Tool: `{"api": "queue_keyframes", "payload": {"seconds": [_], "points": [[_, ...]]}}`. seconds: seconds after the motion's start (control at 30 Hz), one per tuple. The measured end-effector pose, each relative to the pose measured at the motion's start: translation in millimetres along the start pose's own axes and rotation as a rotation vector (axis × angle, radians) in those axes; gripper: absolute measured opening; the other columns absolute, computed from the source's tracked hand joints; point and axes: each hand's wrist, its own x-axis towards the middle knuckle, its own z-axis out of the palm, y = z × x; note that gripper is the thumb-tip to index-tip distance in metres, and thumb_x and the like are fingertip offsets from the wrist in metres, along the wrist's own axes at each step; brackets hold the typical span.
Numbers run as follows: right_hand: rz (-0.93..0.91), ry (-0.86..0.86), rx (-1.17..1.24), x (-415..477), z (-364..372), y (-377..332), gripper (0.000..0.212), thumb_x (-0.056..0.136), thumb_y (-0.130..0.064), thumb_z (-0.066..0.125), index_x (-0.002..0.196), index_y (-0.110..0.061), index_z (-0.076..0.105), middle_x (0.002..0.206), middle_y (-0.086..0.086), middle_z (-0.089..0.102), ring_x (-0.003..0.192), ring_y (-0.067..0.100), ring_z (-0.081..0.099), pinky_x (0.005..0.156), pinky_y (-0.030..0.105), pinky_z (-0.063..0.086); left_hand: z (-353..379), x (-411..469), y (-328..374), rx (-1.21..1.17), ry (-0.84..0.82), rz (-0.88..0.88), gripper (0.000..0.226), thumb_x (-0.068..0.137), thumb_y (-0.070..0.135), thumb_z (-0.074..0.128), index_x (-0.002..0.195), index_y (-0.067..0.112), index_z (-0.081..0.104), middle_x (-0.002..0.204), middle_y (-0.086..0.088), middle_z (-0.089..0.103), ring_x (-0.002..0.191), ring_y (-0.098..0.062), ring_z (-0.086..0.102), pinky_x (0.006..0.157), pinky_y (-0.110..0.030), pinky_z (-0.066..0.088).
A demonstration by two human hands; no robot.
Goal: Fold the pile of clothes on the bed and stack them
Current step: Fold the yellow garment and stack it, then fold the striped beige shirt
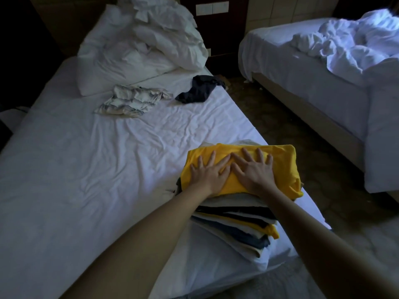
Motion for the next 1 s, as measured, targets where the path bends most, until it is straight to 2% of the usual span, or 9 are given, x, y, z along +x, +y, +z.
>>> {"api": "queue_keyframes", "payload": {"seconds": [0.23, 0.37, 0.5, 0.63, 0.77, 0.9, 1.0], "points": [[0.005, -0.005, -0.006, -8.3, -4.2, -2.7, 0.054, 0.095, -0.058, 0.011, 0.147, -0.043, 0.011, 0.159, -0.004, 0.003, 0.145, 0.033, -0.005, 0.114, 0.057, -0.007, -5.6, -9.9, 1.0, -0.005, -0.003, 0.009, 0.049, 0.095, 0.063, 0.010, 0.142, 0.058, -0.001, 0.159, 0.008, -0.012, 0.145, -0.035, -0.010, 0.114, -0.059, -0.001], [0.000, -0.039, 0.004, -13.1, -22.2, -2.0, 0.053, 0.096, -0.056, 0.012, 0.147, -0.042, 0.011, 0.159, -0.005, 0.003, 0.145, 0.032, -0.004, 0.115, 0.056, -0.006, -23.6, -16.1, 8.6, -0.009, -0.075, 0.019, 0.052, 0.094, 0.065, 0.009, 0.143, 0.056, -0.002, 0.159, 0.007, -0.013, 0.145, -0.036, -0.010, 0.114, -0.059, -0.002], [-0.013, -0.067, 0.073, -14.3, -48.3, 3.1, 0.051, 0.099, -0.051, 0.017, 0.147, -0.034, 0.023, 0.158, -0.005, 0.015, 0.146, 0.028, 0.004, 0.116, 0.052, -0.002, -46.6, -17.2, 16.4, -0.013, -0.090, 0.051, 0.053, 0.096, 0.061, 0.011, 0.147, 0.050, 0.004, 0.161, 0.002, -0.005, 0.146, -0.034, -0.004, 0.115, -0.056, -0.002], [-0.050, 0.019, 0.164, -12.1, -65.9, -12.1, 0.047, 0.100, -0.043, 0.026, 0.143, -0.026, 0.035, 0.152, -0.004, 0.031, 0.143, 0.021, 0.018, 0.117, 0.044, 0.006, -59.5, -20.8, 5.9, -0.042, 0.041, 0.109, 0.054, 0.100, 0.052, 0.018, 0.150, 0.034, 0.016, 0.160, -0.002, 0.010, 0.146, -0.029, 0.012, 0.116, -0.049, 0.013], [-0.261, 0.082, 0.176, -9.4, -82.2, -41.0, 0.044, 0.101, -0.035, 0.033, 0.143, -0.023, 0.035, 0.149, -0.001, 0.037, 0.137, 0.019, 0.034, 0.111, 0.034, 0.020, -73.4, -31.2, -17.0, -0.168, 0.189, 0.144, 0.047, 0.101, 0.042, 0.028, 0.145, 0.023, 0.033, 0.152, -0.001, 0.033, 0.137, -0.026, 0.034, 0.108, -0.040, 0.031], [-0.381, 0.117, 0.241, 0.1, -91.5, -81.4, 0.040, 0.100, -0.029, 0.037, 0.138, -0.017, 0.044, 0.144, 0.003, 0.045, 0.131, 0.022, 0.043, 0.106, 0.036, 0.030, -90.5, -34.5, -57.5, -0.262, 0.280, 0.074, 0.046, 0.101, 0.037, 0.035, 0.143, 0.017, 0.037, 0.149, -0.005, 0.038, 0.135, -0.026, 0.036, 0.109, -0.039, 0.031], [-0.456, 0.107, 0.238, 22.2, -87.8, -116.8, 0.039, 0.100, -0.026, 0.041, 0.137, -0.015, 0.046, 0.141, 0.004, 0.048, 0.128, 0.023, 0.047, 0.103, 0.035, 0.032, -106.2, -29.4, -97.2, -0.316, 0.335, -0.003, 0.045, 0.100, 0.031, 0.041, 0.142, 0.015, 0.039, 0.147, -0.008, 0.040, 0.134, -0.027, 0.039, 0.109, -0.040, 0.032]]}}
